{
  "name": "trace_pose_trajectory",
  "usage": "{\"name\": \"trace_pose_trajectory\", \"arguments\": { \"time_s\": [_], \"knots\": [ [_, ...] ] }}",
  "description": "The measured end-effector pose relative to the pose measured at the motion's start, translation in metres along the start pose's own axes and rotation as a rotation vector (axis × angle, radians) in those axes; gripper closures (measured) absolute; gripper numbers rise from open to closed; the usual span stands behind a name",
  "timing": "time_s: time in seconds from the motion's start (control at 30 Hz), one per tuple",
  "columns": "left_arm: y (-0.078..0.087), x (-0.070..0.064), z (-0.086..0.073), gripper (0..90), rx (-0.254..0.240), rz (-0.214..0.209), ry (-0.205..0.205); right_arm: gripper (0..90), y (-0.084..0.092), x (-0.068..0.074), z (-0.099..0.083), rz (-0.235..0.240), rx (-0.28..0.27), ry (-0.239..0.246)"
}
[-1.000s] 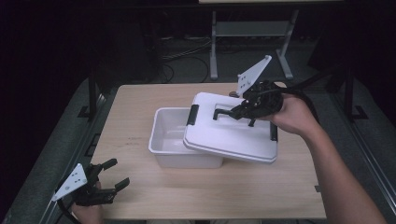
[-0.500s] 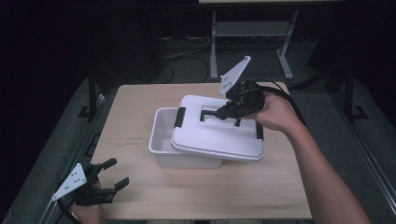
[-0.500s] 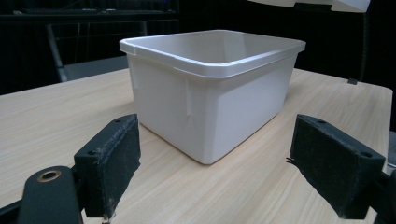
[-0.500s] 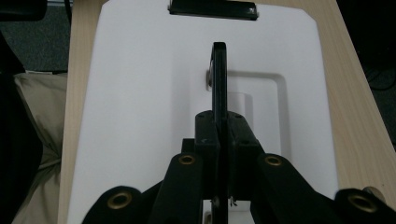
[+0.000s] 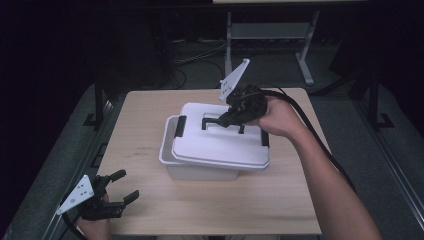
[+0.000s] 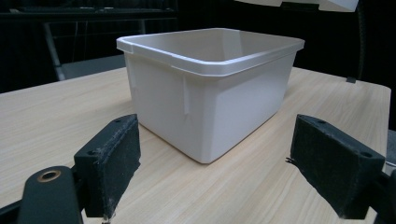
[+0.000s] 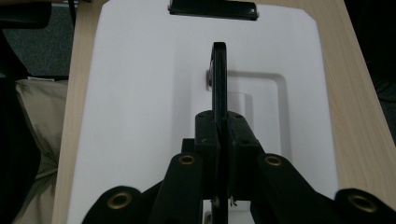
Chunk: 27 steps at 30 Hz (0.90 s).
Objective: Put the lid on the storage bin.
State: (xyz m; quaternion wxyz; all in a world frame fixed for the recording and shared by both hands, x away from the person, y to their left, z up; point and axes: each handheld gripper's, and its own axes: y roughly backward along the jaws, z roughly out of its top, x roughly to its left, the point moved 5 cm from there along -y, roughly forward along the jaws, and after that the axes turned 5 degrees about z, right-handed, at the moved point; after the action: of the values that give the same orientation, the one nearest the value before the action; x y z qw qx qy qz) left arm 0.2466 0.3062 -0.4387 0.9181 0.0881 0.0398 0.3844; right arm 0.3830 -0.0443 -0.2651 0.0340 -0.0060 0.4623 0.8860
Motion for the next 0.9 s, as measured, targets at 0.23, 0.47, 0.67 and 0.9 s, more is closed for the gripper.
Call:
{"name": "trace_pose_trajectory", "arguments": {
  "time_s": [0.23,0.47,0.67,0.9],
  "knots": [
    [-0.001,0.000,0.000,15.7,0.001,-0.002,-0.004,84.5,-0.010,-0.004,0.006,0.013,-0.001,0.009],
    [0.000,0.000,0.000,15.7,-0.002,0.001,-0.002,84.5,-0.022,-0.010,0.015,0.028,0.008,0.017],
    [0.001,0.001,0.000,15.7,-0.005,0.000,0.001,84.5,-0.027,-0.013,0.019,0.034,0.002,0.023],
    [0.001,0.001,0.000,15.7,-0.006,0.002,-0.002,84.5,-0.038,-0.022,0.019,0.046,0.009,0.019]
  ]
}}
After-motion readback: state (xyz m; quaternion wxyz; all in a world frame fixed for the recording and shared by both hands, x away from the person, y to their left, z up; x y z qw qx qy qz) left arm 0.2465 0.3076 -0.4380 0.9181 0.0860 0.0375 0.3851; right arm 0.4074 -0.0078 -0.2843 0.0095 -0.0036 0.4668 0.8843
